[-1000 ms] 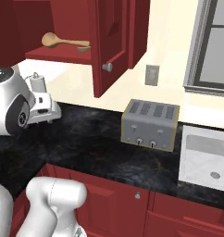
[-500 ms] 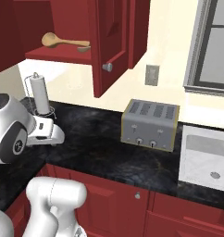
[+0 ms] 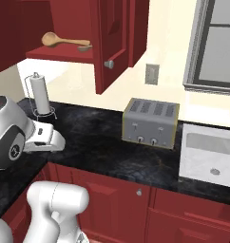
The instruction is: Organize the utensils by type. Pick up the wooden spoons from the counter and place them in the open cabinet. Then pick up the metallic utensils from the counter and place them in the open drawer.
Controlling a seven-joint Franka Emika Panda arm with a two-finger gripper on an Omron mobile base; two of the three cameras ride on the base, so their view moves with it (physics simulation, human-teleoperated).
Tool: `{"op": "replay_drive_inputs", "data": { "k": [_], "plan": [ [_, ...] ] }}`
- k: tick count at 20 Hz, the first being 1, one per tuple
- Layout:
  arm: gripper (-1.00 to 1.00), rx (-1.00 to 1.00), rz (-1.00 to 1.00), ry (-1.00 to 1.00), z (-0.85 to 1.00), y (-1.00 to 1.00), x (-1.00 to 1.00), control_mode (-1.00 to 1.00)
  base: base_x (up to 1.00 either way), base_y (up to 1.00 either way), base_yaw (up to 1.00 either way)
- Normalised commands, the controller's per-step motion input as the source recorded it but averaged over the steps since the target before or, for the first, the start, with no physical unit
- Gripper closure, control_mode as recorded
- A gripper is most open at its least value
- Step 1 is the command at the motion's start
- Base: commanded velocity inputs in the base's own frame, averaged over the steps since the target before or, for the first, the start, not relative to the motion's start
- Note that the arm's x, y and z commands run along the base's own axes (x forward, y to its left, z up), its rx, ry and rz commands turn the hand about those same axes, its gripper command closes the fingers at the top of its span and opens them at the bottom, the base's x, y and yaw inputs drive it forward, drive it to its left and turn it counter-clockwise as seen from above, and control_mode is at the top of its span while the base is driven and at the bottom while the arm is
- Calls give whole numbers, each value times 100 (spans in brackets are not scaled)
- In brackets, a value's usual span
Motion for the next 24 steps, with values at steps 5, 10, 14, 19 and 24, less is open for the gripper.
{"op": "replay_drive_inputs", "data": {
  "k": [5,10,14,19,24],
  "plan": [
    [-100,0,0,0,0,0,0,100,-53,-59,-35],
    [-100,0,0,0,0,0,0,100,-20,-91,-26],
    [-100,0,0,0,0,0,0,100,-7,-97,-34],
    [-100,0,0,0,0,0,0,100,0,-78,-62],
    [-100,0,0,0,0,0,0,100,0,-73,-67]
  ]
}}
